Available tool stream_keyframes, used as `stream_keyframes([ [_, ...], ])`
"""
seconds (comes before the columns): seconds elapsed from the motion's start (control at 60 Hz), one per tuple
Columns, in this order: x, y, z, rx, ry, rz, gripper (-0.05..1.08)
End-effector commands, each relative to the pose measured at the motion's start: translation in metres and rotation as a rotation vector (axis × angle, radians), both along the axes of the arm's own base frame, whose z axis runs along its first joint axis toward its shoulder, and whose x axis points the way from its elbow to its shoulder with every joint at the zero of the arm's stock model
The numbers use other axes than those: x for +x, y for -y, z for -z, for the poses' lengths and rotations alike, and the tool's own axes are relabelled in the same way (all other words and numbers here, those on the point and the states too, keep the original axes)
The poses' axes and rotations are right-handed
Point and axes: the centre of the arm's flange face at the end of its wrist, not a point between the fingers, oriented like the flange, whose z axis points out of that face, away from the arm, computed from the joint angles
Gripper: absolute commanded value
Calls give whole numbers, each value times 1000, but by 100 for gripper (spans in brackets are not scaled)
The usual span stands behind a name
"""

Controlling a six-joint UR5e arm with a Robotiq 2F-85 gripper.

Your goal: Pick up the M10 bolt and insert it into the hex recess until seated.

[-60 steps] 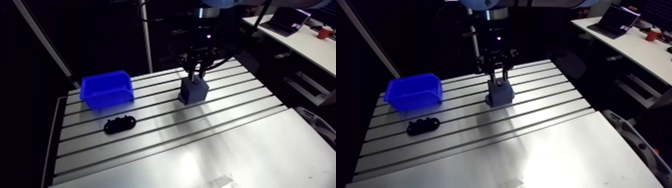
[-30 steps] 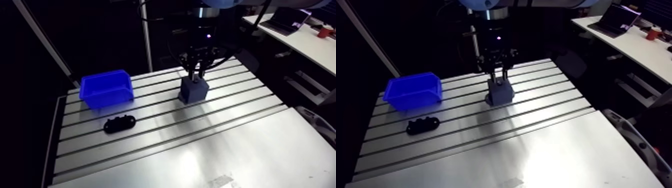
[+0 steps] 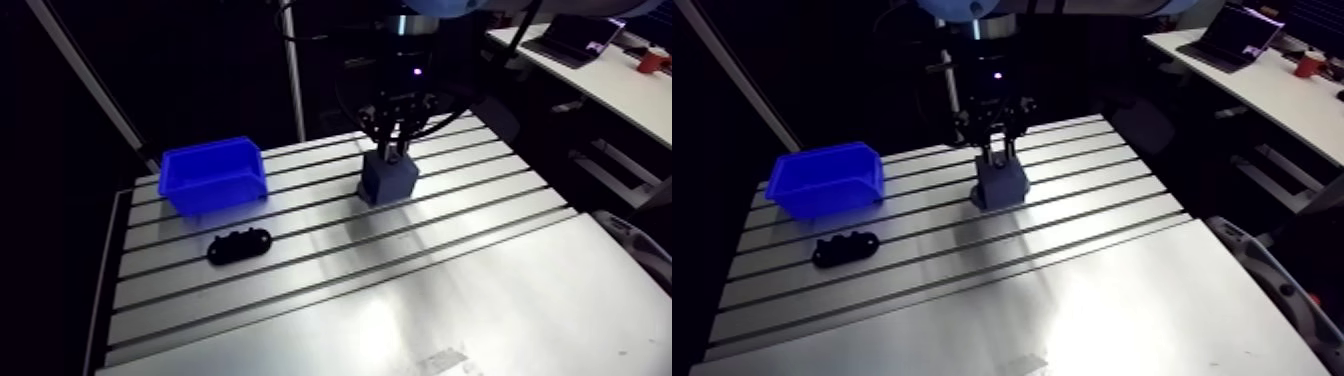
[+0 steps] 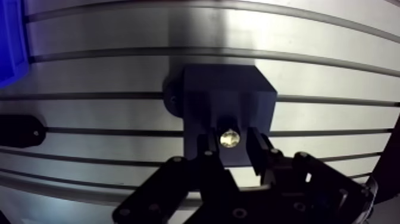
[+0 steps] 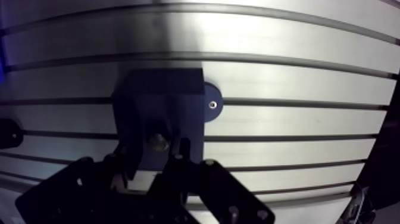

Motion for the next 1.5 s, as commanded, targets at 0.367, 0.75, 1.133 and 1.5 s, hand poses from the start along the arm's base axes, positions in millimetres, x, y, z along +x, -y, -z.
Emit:
stream_keyframes([
  [0.367, 0, 0, 1, -1, 1, 0, 60],
  [0.75, 1, 0, 2, -2, 4, 0, 60],
  [1.133, 1, 0, 2, 0, 4, -2, 60],
  [1.5, 0, -1, 1, 2, -4, -5, 61],
])
